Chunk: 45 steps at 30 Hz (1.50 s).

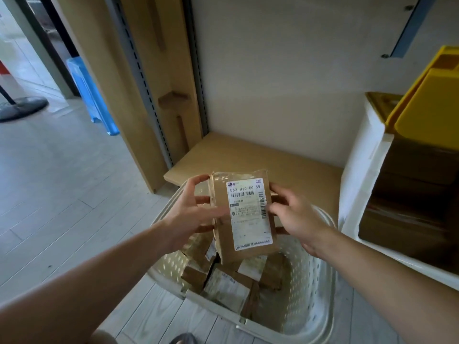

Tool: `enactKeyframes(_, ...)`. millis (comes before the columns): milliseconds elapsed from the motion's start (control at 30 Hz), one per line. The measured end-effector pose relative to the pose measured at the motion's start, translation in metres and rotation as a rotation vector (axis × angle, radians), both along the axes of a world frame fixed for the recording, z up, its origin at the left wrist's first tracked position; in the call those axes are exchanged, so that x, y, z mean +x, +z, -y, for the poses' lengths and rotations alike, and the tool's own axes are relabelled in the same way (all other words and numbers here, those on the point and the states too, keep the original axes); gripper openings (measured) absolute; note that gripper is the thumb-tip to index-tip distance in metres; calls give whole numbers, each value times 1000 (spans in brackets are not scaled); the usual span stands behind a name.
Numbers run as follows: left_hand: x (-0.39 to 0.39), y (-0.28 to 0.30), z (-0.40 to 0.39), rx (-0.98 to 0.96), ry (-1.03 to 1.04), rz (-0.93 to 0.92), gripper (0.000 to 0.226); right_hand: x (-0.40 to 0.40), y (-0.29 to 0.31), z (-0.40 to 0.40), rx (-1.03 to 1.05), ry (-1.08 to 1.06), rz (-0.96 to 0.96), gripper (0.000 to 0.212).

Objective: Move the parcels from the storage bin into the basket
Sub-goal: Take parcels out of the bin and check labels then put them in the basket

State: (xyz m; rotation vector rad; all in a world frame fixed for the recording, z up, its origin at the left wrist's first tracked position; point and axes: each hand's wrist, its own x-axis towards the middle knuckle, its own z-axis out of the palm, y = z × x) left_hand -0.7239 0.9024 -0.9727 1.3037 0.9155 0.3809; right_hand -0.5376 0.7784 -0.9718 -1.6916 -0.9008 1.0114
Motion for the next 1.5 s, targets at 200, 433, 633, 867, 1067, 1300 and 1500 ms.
enactKeyframes(200, 4, -17, -5, -1, -25, -57, 84, -1, -18, -16, -71, 9, 99, 54)
enactKeyframes(433, 5, -27, -5, 95, 16, -139, 77, -3, -31, -29, -286, 96, 171, 38)
enactKeyframes(633, 21, -52, -8, 236, 117, -241, 50, -24, -33, -39, -385, 54, -246, 30)
enactKeyframes(867, 34, -78, 3, 125, -8, -283, 58, -37, -64, -47, -477, 15, -143, 23)
enactKeyframes(1067, 30, -90, -13, 94, 56, -302, 64, -22, -79, -50, -431, -44, -111, 34)
enactKeyframes(1300, 35, -97, -18, 195, -2, -375, 50, -23, -92, -51, -439, -47, -161, 40)
enactKeyframes(1500, 43, -119, -29, 424, -240, -570, 61, -23, -109, -65, -456, -16, -92, 44)
